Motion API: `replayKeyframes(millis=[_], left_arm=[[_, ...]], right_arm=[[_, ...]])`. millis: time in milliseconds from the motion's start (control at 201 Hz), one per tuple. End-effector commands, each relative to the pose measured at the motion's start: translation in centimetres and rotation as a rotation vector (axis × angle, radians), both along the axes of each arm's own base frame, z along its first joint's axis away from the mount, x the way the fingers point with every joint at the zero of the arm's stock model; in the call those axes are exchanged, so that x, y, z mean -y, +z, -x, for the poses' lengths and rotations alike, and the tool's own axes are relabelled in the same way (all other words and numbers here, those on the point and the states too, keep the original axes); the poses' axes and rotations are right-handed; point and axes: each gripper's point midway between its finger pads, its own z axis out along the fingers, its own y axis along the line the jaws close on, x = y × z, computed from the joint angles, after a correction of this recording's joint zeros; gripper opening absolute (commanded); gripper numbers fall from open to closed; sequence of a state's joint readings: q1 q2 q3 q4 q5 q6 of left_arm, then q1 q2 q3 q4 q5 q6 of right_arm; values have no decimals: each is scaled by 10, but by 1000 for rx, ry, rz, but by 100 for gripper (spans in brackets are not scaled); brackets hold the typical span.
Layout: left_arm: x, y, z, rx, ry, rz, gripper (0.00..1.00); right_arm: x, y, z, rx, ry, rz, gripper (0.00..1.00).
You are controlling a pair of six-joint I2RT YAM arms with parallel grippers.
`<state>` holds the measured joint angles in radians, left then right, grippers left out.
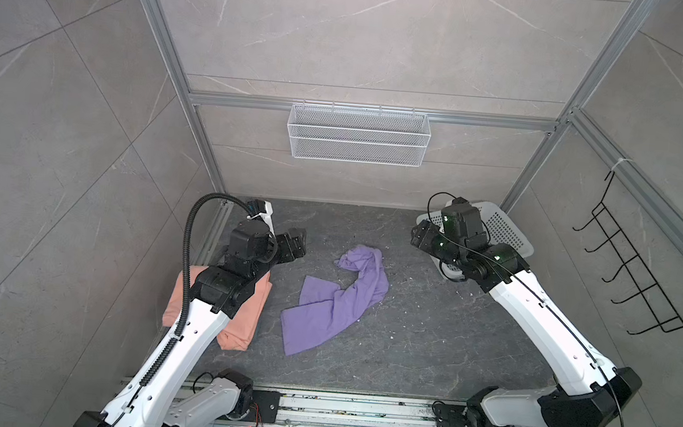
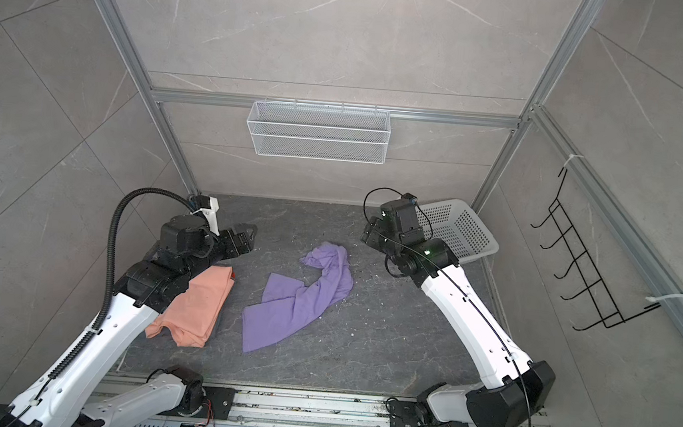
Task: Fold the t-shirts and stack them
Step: 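Drop the lavender t-shirt onto the table beside the pink stack, then grasp the lavender shirt hem with the left gripper while the right grasps the collar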
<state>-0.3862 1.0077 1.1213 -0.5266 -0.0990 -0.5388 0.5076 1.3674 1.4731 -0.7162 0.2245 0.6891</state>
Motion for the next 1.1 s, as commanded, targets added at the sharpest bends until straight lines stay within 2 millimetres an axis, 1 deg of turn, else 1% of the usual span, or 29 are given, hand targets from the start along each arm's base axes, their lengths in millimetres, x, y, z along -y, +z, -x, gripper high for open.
replayKeyframes(millis=[0, 110, 189, 309, 383, 488, 592, 717, 851, 916, 986, 1095], left_arm=[[0, -59, 28, -252, -9, 5, 89], [3, -105, 50, -424, 1, 45, 84], [4, -132, 64, -505, 15, 67, 80], [-1, -171, 83, -595, 58, 61, 79], [-6, -191, 90, -640, 87, 41, 79], [-13, -212, 92, -656, 123, 14, 78], [-19, -230, 88, -640, 155, -8, 78], [-13, -245, 77, -623, 156, 21, 77], [-10, -261, 70, -626, 173, 37, 72], [-8, -266, 64, -605, 173, 46, 71], [-7, -269, 61, -605, 174, 47, 67], [-5, -274, 58, -614, 169, 36, 58]], right_arm=[[10, 5, 11, 15, -26, -1, 74], [-15, -13, 6, 1, 49, -66, 74], [-34, -29, 1, -21, 94, -87, 74], [-64, -53, -9, -35, 162, -55, 74], [-83, -69, -19, -40, 200, -30, 74], [-101, -88, -35, -38, 229, 14, 74], [-113, -110, -52, -48, 236, 39, 75], [-127, -129, -69, -50, 252, 66, 76], [-130, -143, -86, -48, 238, 122, 76], [-129, -151, -95, -51, 228, 170, 76], [-127, -163, -101, -77, 216, 227, 76], [-129, -178, -110, -107, 227, 280, 76]])
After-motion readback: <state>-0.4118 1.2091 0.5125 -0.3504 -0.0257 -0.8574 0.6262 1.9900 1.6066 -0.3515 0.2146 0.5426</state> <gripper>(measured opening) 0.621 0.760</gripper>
